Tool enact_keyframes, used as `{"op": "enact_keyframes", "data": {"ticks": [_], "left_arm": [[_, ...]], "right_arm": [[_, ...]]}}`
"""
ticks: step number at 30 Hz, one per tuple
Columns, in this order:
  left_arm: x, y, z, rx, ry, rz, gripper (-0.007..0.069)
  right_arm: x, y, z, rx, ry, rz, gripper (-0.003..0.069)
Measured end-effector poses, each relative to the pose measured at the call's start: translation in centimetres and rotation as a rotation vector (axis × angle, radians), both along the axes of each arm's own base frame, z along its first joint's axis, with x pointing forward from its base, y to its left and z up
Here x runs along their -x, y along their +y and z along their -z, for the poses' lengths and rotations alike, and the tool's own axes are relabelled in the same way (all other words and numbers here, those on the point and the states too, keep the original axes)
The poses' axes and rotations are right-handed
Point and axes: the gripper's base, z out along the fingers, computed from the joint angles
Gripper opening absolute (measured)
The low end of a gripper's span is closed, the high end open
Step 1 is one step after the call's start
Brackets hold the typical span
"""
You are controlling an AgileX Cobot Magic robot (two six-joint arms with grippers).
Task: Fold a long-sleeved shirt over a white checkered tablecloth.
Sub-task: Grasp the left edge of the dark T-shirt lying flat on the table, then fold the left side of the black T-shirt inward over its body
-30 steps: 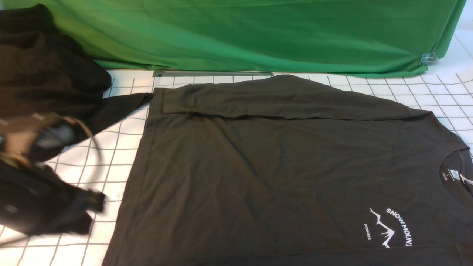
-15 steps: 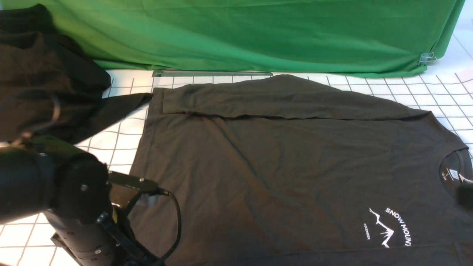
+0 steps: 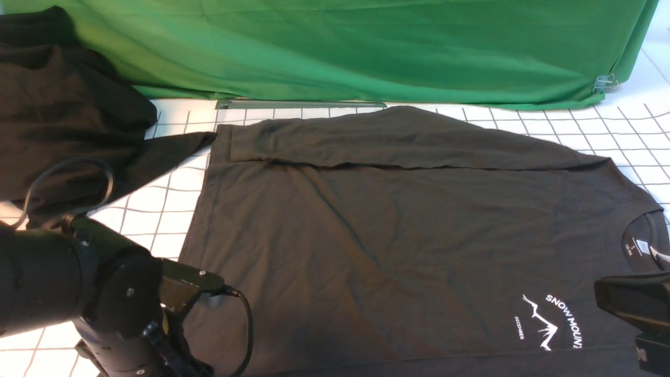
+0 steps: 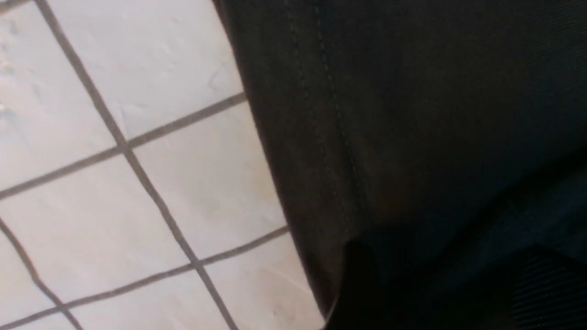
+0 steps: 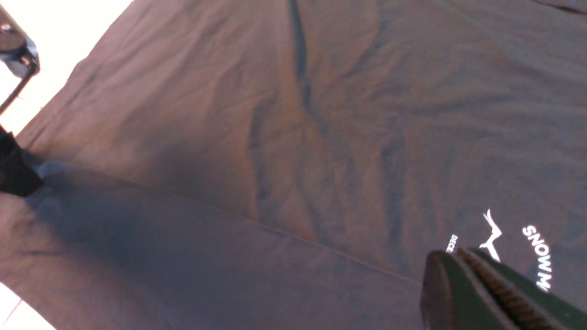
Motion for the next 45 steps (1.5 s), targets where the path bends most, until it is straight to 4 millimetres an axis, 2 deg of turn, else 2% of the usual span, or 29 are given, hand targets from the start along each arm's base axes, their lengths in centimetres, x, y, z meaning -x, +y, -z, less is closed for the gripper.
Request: {"op": "enact_keyframes", "data": {"ticks": [3, 4, 5, 7, 9, 11, 15, 20, 25, 28, 29, 32, 33, 35, 36, 39, 41, 42, 45], "left_arm": [[0.1, 0.0, 0.0, 0.007, 0.006, -0.008, 0.0312], [0.2, 0.0, 0.0, 0.005, 0.015, -0.011, 0.0225], [0.2, 0.0, 0.0, 0.003, 0.018, -0.011, 0.0215], [0.5, 0.2, -0.4, -0.014, 0.045, -0.004, 0.0085], [0.5, 0.2, -1.0, -0.016, 0.045, 0.013, 0.003], [0.4, 0.2, -1.7, -0.013, 0.039, 0.021, 0.0014], [-0.3, -0.2, -4.9, 0.021, -0.043, 0.046, 0.0007], [-2.0, -1.1, -10.9, 0.108, -0.233, 0.077, 0.0007], [-4.9, -2.1, -17.5, 0.159, -0.464, 0.078, 0.0006], [-6.9, -2.5, -19.5, 0.131, -0.546, 0.072, 0.0006], [-8.1, -2.8, -19.8, 0.126, -0.56, 0.062, 0.0006], [-11.2, -2.7, -19.2, 0.106, -0.55, 0.022, 0.0006], [-11.4, -2.7, -19.1, 0.104, -0.548, 0.019, 0.0006], [-14.6, -1.8, -17.1, 0.076, -0.508, -0.039, 0.0006], [-14.8, -1.9, -16.9, 0.075, -0.504, -0.039, 0.0006], [-18.1, -1.0, -14.0, 0.049, -0.437, -0.07, 0.0006], [-19.3, -1.0, -12.2, 0.034, -0.4, -0.068, 0.0006], [-19.4, -1.0, -12.1, 0.033, -0.397, -0.067, 0.0006], [-20.3, -1.3, -9.7, 0.004, -0.35, -0.05, 0.0008]], "right_arm": [[0.0, 0.0, -0.1, -0.004, -0.007, 0.002, 0.0003], [-0.1, 0.0, -0.1, -0.004, -0.008, 0.002, 0.0005], [-0.1, 0.0, -0.1, -0.004, -0.008, 0.002, 0.0005], [-0.1, 0.0, -0.1, -0.005, -0.01, 0.002, 0.0008], [-0.1, 0.0, -0.1, -0.006, -0.013, 0.004, 0.0008], [-0.1, 0.0, -0.1, -0.007, -0.017, 0.004, 0.0008], [-0.1, 0.0, -0.1, -0.01, -0.021, 0.005, 0.001], [0.0, 0.0, 0.0, -0.003, -0.005, 0.0, 0.001], [0.1, 0.0, 0.1, -0.001, 0.015, -0.005, 0.0014], [0.1, 0.1, 0.1, -0.014, 0.023, -0.006, 0.0032], [0.2, 0.1, 0.1, -0.016, 0.024, -0.006, 0.0048], [0.3, 0.1, 0.2, -0.011, 0.038, -0.011, 0.0102], [0.3, 0.1, 0.2, -0.01, 0.039, -0.012, 0.0111], [0.5, 0.1, 0.5, 0.017, 0.064, -0.037, 0.0173], [0.6, 0.1, 0.5, 0.022, 0.069, -0.041, 0.0177], [0.8, 0.1, 1.0, 0.064, 0.106, -0.078, 0.0222], [0.6, 0.3, 1.5, 0.099, 0.15, -0.105, 0.0232], [0.6, 0.3, 1.6, 0.105, 0.154, -0.11, 0.0232], [-0.5, 0.9, 3.2, 0.18, 0.265, -0.16, 0.0237]]}}
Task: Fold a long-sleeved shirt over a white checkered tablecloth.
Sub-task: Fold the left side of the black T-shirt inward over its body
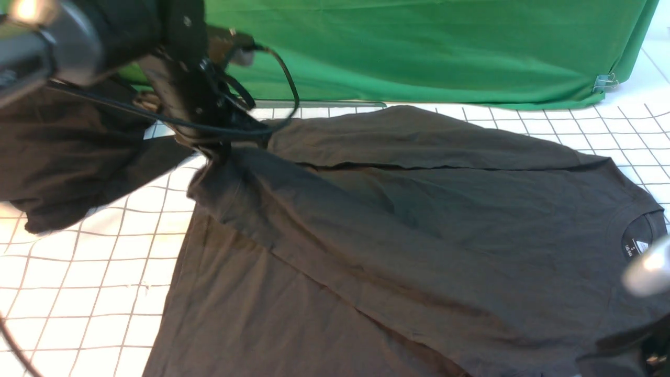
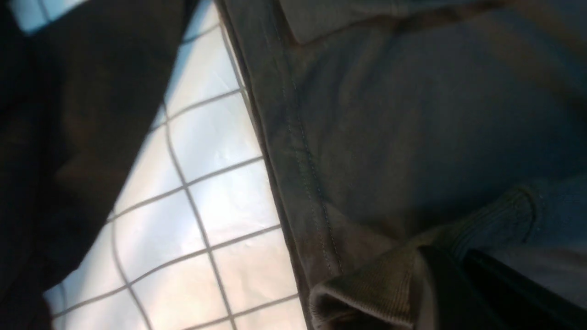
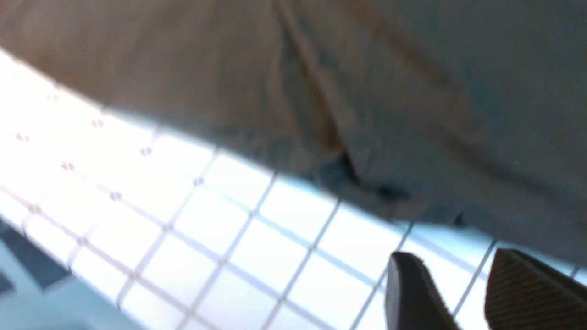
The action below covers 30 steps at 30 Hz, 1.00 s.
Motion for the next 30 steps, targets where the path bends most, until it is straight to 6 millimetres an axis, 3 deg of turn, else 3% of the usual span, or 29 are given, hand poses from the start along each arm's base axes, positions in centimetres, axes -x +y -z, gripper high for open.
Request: {"op": "enact_keyframes", "data": {"ticks": [6, 12, 14, 19, 22, 25, 26, 30], "left_arm": [[-0.6, -0.2, 2.0, -0.016, 0.042, 0.003, 0.0007], [-0.9, -0.3, 2.8, -0.021, 0.058, 0.003, 0.0007], [-0.9, -0.4, 2.9, -0.015, 0.061, 0.001, 0.0007], [-1.0, -0.5, 2.9, 0.0, 0.06, -0.001, 0.0007], [-1.0, -0.5, 2.9, 0.002, 0.058, -0.001, 0.0007], [-1.0, -0.5, 2.9, 0.004, 0.056, -0.001, 0.0008], [-1.0, -0.5, 2.9, 0.007, 0.057, -0.002, 0.0008], [-0.9, -0.5, 3.0, 0.007, 0.066, -0.004, 0.0008]], "right_arm": [[-3.1, 1.2, 4.0, 0.123, 0.19, -0.035, 0.026], [-5.8, 2.0, 7.2, 0.184, 0.218, -0.044, 0.0438], [-6.4, 2.2, 8.1, 0.197, 0.223, -0.047, 0.0464], [-7.6, 2.6, 10.1, 0.224, 0.225, -0.063, 0.0465], [-8.0, 2.7, 10.8, 0.235, 0.237, -0.066, 0.0412], [-8.3, 2.9, 10.6, 0.242, 0.244, -0.087, 0.0141], [-8.3, 3.0, 10.5, 0.245, 0.251, -0.096, 0.0095], [-7.8, 2.8, 9.7, 0.251, 0.263, -0.117, 0.0019]]}}
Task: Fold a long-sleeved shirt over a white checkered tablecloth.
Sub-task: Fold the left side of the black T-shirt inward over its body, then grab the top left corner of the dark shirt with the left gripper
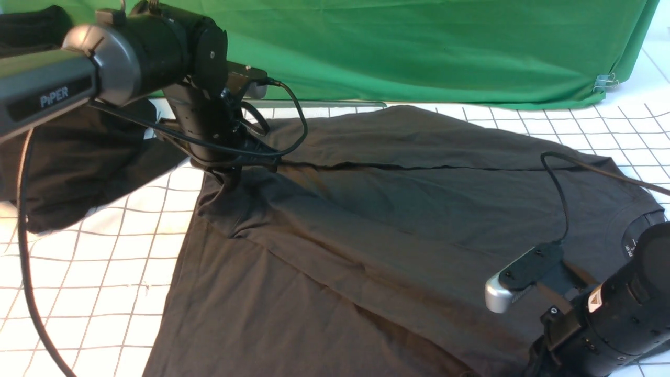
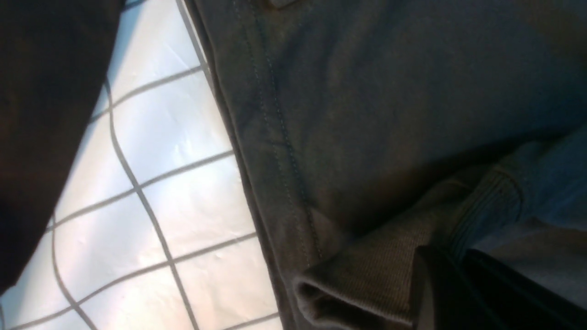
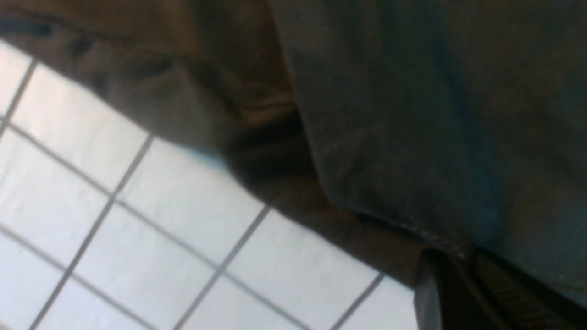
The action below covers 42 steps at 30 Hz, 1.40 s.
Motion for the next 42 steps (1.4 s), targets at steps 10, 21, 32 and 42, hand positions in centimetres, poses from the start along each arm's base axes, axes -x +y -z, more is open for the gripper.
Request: {"op": "enact_keyframes", "data": {"ticks": [10, 21, 32, 42], "left_arm": [[0.6, 0.1, 0.2, -0.008, 0.067, -0.013, 0.0008], [0.6, -0.2, 0.2, 0.019, 0.074, 0.008, 0.0008], [0.3, 0.1, 0.1, -0.015, 0.038, 0.021, 0.0159], [-0.5, 1.9, -0.7, -0.15, -0.051, -0.1, 0.0467]], "right_arm": [[3.7, -1.9, -2.3, 0.022, -0.005, 0.037, 0.0013], [5.7, -2.8, -1.0, 0.043, 0.045, 0.039, 0.003], [5.8, -2.8, -1.0, 0.04, 0.055, 0.077, 0.0323], [6.0, -3.0, -1.7, 0.019, 0.018, 0.095, 0.0338]]}}
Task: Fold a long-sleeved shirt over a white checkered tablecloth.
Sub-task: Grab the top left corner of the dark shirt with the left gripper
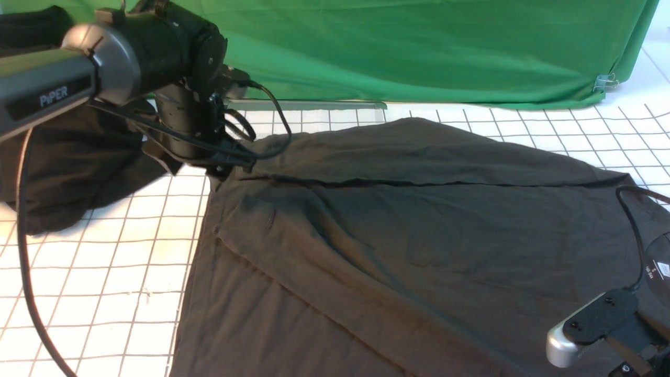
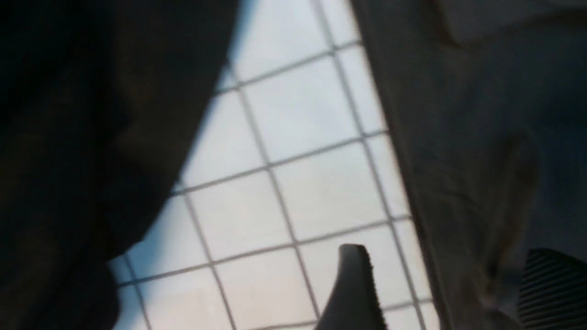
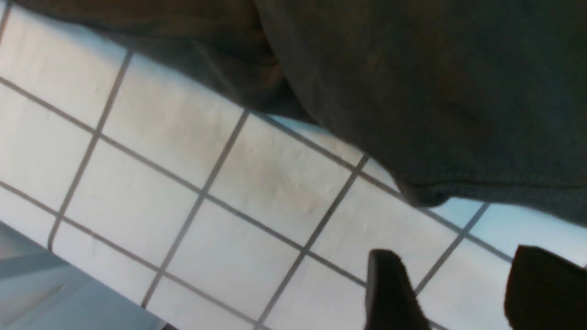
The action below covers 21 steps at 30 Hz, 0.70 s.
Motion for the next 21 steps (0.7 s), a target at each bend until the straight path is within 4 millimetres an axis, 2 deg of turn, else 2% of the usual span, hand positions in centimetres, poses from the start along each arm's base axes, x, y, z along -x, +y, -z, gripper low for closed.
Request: {"op": "enact_keyframes", "data": {"ticks": [4, 8, 13, 21], "left_arm": [[-1.3, 0.3, -1.5, 0.092, -0.104, -0.035, 0.0451], [-2.9, 1.2, -1.9, 0.216, -0.162, -0.091, 0.0405], [-5.2, 2.3, 0.6, 0.333, -0.146, -0.155, 0.037], [-7.1, 0.9, 5.3, 0.417, -0.151, -0.158, 0.0367]], "right_arm": [[0.1, 0.0, -0.3, -0.009, -0.014, 0.016, 0.034], [-0.1, 0.0, -0.3, -0.02, -0.032, 0.038, 0.034], [-0.2, 0.0, -0.4, -0.027, -0.043, 0.053, 0.034], [-0.2, 0.1, -0.4, -0.032, -0.04, 0.082, 0.034]]}}
